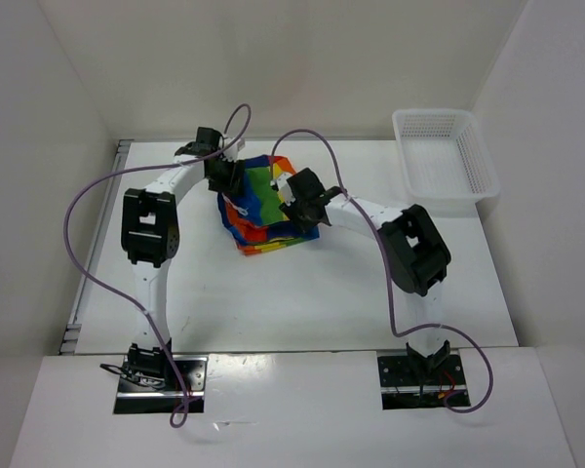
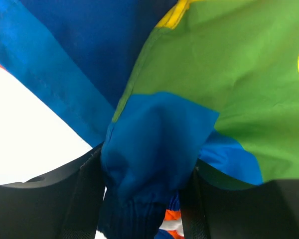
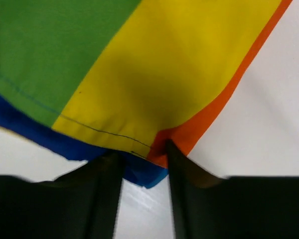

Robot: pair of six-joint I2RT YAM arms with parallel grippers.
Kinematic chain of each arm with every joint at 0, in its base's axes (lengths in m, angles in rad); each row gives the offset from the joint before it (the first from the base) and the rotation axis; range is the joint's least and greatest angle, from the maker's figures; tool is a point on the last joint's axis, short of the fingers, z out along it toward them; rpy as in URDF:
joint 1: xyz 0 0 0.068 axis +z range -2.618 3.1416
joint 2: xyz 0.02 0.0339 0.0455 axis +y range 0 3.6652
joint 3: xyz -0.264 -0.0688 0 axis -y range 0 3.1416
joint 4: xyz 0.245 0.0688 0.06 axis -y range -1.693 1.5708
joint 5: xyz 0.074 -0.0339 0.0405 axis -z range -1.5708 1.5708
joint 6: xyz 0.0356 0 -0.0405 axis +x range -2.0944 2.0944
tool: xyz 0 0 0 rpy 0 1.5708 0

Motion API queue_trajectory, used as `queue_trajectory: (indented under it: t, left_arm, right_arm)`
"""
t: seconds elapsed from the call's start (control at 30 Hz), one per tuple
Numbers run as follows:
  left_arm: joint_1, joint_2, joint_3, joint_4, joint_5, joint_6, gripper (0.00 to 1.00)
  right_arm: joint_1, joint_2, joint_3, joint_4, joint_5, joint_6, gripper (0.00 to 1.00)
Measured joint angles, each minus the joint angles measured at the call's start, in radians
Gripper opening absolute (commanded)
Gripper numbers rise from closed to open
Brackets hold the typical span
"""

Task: Fold and stack the shorts
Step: Fold the shorts

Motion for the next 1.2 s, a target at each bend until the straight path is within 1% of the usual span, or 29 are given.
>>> queue_trajectory:
  t: [0.03,0.13,0.2,0.27,0.3,0.37,0.47,0.5,0.53,0.57,0.6,0.63,0.7,0.77,0.8,0.87,0.93,1.0,1.07,1.13,1.17,1.2]
  left_arm:
    - [0.002,0.006,0.008,-0.002,-0.006,0.0,0.6]
    - [0.003,0.018,0.034,-0.003,-0.015,0.0,0.6]
    - [0.003,0.022,0.051,-0.003,-0.022,0.0,0.6]
    - [0.002,0.027,0.069,-0.003,-0.031,0.0,0.57]
    - [0.003,0.032,0.078,-0.005,-0.034,0.0,0.57]
    - [0.006,0.041,0.092,-0.006,-0.035,0.0,0.57]
    - [0.016,0.045,0.093,-0.027,-0.007,-0.003,0.58]
    - [0.014,0.043,0.089,-0.037,0.004,-0.003,0.61]
    - [0.01,0.037,0.075,-0.039,0.013,-0.002,0.65]
    - [0.0,0.027,0.051,-0.039,0.014,-0.001,0.71]
    - [-0.01,0.007,0.015,-0.03,0.013,0.0,0.77]
    - [-0.018,-0.014,-0.026,-0.021,0.013,0.002,0.85]
    - [-0.043,-0.065,-0.099,-0.026,0.013,0.002,0.9]
    - [-0.064,-0.103,-0.124,-0.036,0.013,0.001,0.93]
    - [-0.074,-0.119,-0.124,-0.04,0.013,0.001,0.94]
    - [-0.087,-0.16,-0.122,-0.051,0.0,0.001,0.94]
    - [-0.085,-0.209,-0.117,-0.07,-0.031,0.0,0.94]
    - [-0.077,-0.278,-0.117,-0.09,-0.064,0.0,0.93]
    - [-0.073,-0.348,-0.12,-0.111,-0.085,0.0,0.92]
    - [-0.079,-0.413,-0.142,-0.123,-0.082,0.0,0.92]
    - [-0.087,-0.442,-0.167,-0.126,-0.075,0.001,0.92]
    - [-0.101,-0.464,-0.198,-0.13,-0.067,0.001,0.92]
  right_arm:
    - [-0.002,0.019,0.006,0.013,0.011,0.01,0.23]
    - [-0.004,0.064,0.01,0.04,0.041,0.025,0.0]
    - [-0.004,0.075,0.01,0.05,0.052,0.034,0.0]
    - [-0.003,0.073,0.003,0.056,0.053,0.032,0.0]
    - [-0.003,0.065,-0.013,0.067,0.052,0.027,0.0]
    - [0.002,0.028,-0.065,0.08,0.052,0.015,0.0]
    - [0.038,-0.089,-0.192,0.079,0.042,-0.003,0.0]
    - [0.061,-0.129,-0.225,0.077,0.036,-0.009,0.05]
    - [0.087,-0.17,-0.252,0.069,0.032,-0.012,0.22]
    - [0.114,-0.206,-0.27,0.054,0.022,-0.015,0.58]
    - [0.137,-0.24,-0.283,0.03,0.008,-0.013,0.66]
    - [0.161,-0.268,-0.287,0.004,-0.015,-0.024,0.68]
    - [0.187,-0.304,-0.28,-0.039,-0.051,-0.039,0.68]
    - [0.182,-0.327,-0.25,-0.094,-0.093,-0.05,0.71]
    - [0.169,-0.336,-0.228,-0.117,-0.116,-0.055,0.76]
    - [0.123,-0.36,-0.175,-0.148,-0.182,-0.061,0.76]
    - [0.059,-0.391,-0.134,-0.138,-0.232,-0.05,0.66]
    - [-0.012,-0.42,-0.1,-0.099,-0.25,-0.011,0.56]
    - [-0.075,-0.418,-0.073,-0.023,-0.241,0.032,0.56]
    - [-0.116,-0.38,-0.052,0.061,-0.23,0.069,0.68]
    - [-0.13,-0.343,-0.04,0.092,-0.221,0.084,0.7]
    - [-0.14,-0.295,-0.021,0.116,-0.213,0.099,0.7]
